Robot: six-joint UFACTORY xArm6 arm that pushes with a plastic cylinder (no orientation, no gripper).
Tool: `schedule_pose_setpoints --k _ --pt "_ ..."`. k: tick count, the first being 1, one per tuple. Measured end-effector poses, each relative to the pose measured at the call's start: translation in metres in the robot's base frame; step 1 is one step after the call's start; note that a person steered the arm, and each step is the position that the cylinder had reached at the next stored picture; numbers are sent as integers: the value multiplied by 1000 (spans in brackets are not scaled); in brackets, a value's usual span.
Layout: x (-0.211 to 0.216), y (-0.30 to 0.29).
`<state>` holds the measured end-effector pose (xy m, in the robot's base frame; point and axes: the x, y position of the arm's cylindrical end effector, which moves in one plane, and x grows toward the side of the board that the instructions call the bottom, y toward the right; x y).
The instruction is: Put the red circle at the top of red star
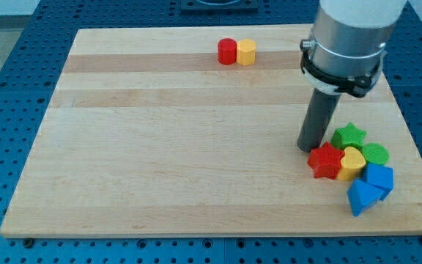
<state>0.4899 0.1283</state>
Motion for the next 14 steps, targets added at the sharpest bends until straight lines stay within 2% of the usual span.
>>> schedule_pose_setpoints --k 2,4,6,7,9,11,14 --pt "-55 -92" --pt "-139 -189" --pt "-225 -220" --pt "-245 -189" --pt "-242 -140" --pt "-197 -126" --pt "-175 -71"
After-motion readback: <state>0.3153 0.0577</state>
